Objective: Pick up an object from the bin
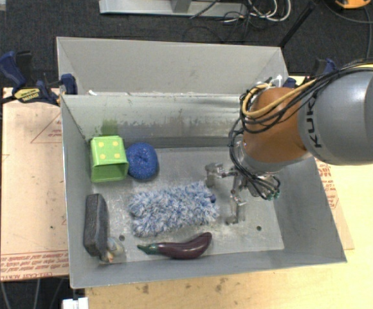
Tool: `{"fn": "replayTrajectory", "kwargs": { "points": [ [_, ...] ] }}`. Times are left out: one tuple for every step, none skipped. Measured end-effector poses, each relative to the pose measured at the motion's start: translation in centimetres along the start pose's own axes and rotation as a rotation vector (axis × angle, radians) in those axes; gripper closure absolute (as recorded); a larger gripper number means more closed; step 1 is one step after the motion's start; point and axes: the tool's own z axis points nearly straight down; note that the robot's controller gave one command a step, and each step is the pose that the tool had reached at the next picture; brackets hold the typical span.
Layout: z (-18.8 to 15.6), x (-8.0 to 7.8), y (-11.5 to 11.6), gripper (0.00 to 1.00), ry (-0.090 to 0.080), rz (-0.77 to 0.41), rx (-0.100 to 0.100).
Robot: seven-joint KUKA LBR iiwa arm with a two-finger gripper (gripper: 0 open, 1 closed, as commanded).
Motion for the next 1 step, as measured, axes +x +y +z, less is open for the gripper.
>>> {"fn": "replayTrajectory", "kwargs": {
  "points": [
    [0.00,0.00,0.01,0.00,0.000,0.000,0.000]
  ]
}}
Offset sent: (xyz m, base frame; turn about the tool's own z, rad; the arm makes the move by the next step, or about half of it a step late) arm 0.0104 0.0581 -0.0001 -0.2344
